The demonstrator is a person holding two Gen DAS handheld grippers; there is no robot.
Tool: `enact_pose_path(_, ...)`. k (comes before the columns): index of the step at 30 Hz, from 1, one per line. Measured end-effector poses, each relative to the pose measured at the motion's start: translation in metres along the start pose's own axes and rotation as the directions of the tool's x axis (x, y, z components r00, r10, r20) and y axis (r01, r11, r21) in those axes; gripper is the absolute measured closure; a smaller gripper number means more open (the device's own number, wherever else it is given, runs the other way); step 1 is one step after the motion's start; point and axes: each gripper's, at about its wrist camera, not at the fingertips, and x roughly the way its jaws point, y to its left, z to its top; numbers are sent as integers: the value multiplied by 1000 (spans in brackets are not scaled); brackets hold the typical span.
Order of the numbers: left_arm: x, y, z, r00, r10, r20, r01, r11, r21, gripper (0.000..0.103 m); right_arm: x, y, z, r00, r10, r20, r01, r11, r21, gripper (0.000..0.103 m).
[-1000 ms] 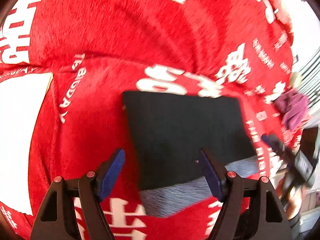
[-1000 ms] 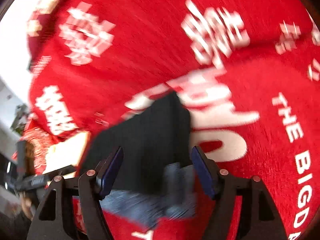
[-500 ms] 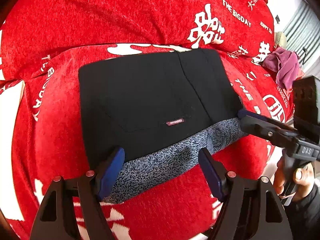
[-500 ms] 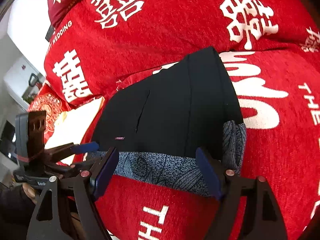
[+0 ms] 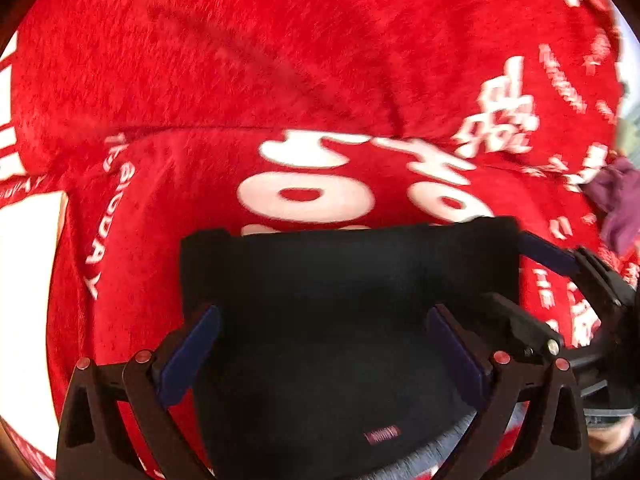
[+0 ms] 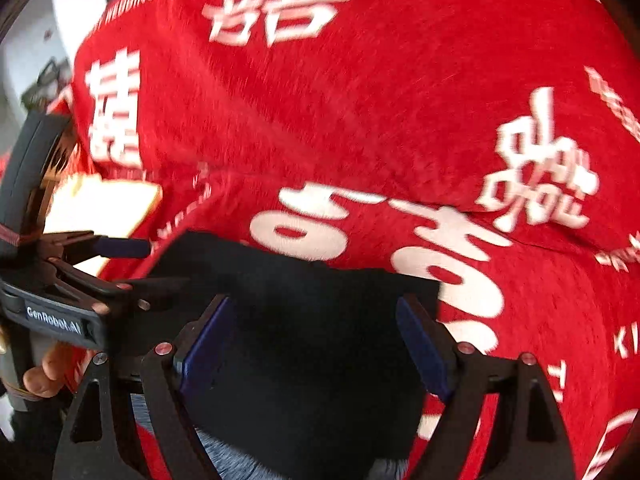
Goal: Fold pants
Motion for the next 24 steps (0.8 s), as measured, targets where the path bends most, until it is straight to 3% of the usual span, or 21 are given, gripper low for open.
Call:
enact_pose_path(3,19,7,-1,999,-9,-37,9,1000,-17,1,23,-10,-1,998,4,-64,-4,1000,-1,17)
enact_pose_path(6,28,0,-4,999,15,-49,-13,999,34,1,41,-26,-7,994,43,-105,-37,998,58,17)
enact_pose_path(12,42,-7,-6,997,61,-47,-57,994,90,1,51,-31,-15,989,105,-104,-98,993,70,6)
enact_pose_path(14,44,-4,-6,998,39,-49,-36,996,79,1,55,-28,-16,988,103,-111,-97,994,54,1)
enact_pose_path(20,38,-7,-7,998,48,-31,-44,994,103,1,56,-22,-21,992,78,-103,-77,997,9,1)
enact_pose_path(24,6,-10,-20,997,64,34,-67,992,110,1,22,-14,-25,997,24,-75,-21,998,52,0)
